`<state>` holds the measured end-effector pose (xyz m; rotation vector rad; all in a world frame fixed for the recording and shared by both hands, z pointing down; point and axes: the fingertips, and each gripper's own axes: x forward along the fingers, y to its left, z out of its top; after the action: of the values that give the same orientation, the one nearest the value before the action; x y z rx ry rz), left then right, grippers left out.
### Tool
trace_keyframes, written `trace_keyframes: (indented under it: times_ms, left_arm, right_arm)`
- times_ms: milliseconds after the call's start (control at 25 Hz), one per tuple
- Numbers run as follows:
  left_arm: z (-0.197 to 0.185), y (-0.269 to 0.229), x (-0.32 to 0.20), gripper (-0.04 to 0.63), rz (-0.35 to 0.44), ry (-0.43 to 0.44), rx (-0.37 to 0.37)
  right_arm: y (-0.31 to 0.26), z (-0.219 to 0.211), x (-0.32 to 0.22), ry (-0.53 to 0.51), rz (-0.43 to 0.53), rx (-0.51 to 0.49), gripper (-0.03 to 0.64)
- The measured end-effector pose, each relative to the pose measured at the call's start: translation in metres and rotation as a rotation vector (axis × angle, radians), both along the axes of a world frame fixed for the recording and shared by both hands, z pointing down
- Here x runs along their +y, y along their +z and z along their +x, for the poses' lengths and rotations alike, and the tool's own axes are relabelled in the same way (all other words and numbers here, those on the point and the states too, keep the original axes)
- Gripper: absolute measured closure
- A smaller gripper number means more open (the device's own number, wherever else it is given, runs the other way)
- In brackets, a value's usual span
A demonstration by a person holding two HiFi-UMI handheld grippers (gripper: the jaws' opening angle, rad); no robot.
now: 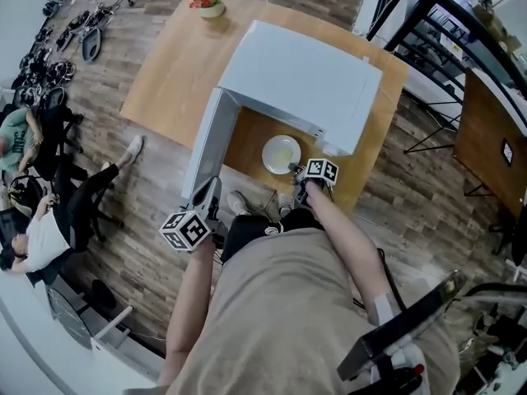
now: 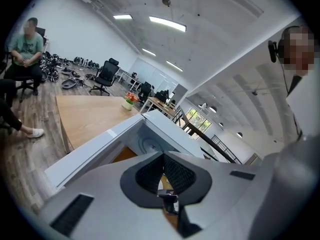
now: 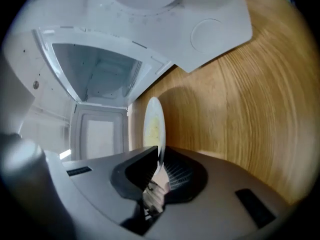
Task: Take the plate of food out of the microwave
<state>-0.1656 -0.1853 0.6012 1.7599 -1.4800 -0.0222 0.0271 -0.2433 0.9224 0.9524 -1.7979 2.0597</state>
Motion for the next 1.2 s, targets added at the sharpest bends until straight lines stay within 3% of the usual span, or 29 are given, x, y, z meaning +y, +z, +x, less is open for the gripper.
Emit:
trace_keyframes:
  times_ms: [80, 120, 240, 320, 440, 560, 720, 800, 920, 1080, 1200]
  left_arm:
    - [-0.002, 0.002, 0.001, 0.592, -0.004, -0.002, 0.006]
    - [-0.002, 0.003, 0.001, 0.592, -0.004, 0.0, 0.008]
    - [0.003, 0.004, -0.001, 0.592, -0.001, 0.018, 0.013]
    - [0.009, 0.004, -0.003, 0.591, 0.004, 0.04, 0.016]
    - [0.016, 0.0, -0.011, 0.592, 0.017, 0.083, 0.025]
    - [0.017, -0.008, -0.02, 0.591, 0.042, 0.126, 0.035]
    - [0.02, -0.018, -0.029, 0.591, 0.079, 0.18, 0.05]
    - [0.025, -0.016, -0.031, 0.592, 0.079, 0.221, 0.057]
    - [0.033, -0.017, -0.031, 0.592, 0.086, 0.292, 0.071]
    - [0.038, -0.032, -0.036, 0.592, 0.113, 0.378, 0.141]
    - [0.035, -0.048, -0.025, 0.591, 0.135, 0.433, 0.169]
  right_arm:
    - [0.003, -0.007, 0.002, -0.079, 0.035, 0.075, 0.58]
    - [0.002, -0.012, 0.003, -0.117, 0.056, 0.098, 0.507]
    - [-0.003, -0.026, 0.005, -0.193, 0.105, 0.125, 0.197]
    - [-0.009, -0.027, 0.008, -0.217, 0.129, 0.146, 0.117]
    - [-0.024, -0.023, 0.008, -0.217, 0.156, 0.173, 0.095]
    - [-0.057, -0.025, 0.008, -0.194, 0.212, 0.13, 0.095]
    - [-0.14, -0.025, 0.011, -0.167, 0.376, -0.012, 0.104]
    - [-0.185, -0.015, 0.014, -0.128, 0.475, -0.05, 0.153]
    - [-0.246, 0.01, 0.013, 0.004, 0.602, -0.05, 0.196]
    - [-0.33, 0.045, 0.004, 0.301, 0.737, -0.039, 0.196]
    - [-0.381, 0.06, 0.014, 0.443, 0.83, 0.001, 0.263]
